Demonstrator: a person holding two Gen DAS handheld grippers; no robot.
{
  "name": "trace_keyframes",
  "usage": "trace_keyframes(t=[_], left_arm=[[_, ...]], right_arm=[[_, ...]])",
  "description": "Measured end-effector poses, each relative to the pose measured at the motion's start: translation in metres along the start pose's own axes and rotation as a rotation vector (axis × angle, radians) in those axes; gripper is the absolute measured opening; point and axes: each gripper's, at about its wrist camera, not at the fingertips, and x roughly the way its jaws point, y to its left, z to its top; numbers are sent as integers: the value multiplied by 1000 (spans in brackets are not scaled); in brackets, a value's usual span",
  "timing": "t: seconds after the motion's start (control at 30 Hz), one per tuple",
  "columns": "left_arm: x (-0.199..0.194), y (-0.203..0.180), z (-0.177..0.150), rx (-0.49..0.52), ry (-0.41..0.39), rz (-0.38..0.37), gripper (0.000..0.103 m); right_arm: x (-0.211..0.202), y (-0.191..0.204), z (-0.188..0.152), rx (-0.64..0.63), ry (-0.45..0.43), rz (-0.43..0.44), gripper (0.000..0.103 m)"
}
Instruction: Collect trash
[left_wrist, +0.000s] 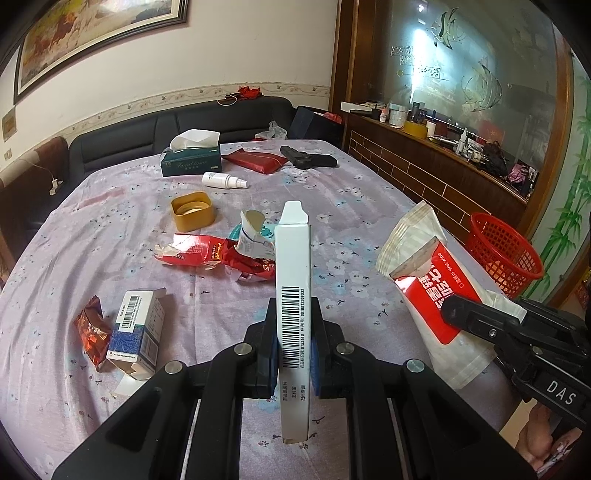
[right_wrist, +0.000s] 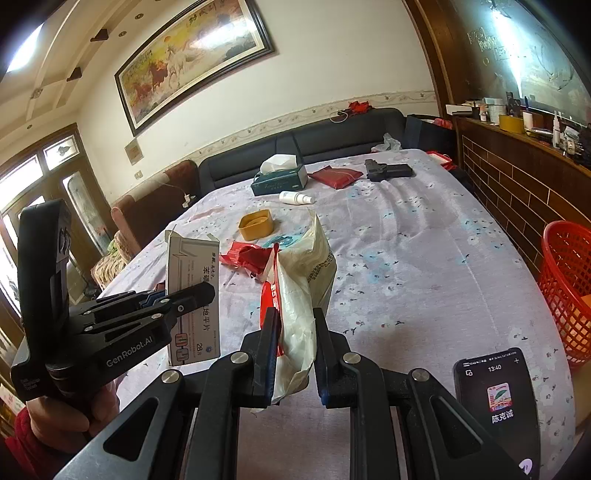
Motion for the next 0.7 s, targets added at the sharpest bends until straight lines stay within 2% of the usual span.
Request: trace_keyframes(t=[0.7], left_arm=[[8, -23, 11, 53, 3, -10, 12]], right_arm=[[-25, -17, 7, 46, -47, -17, 18]])
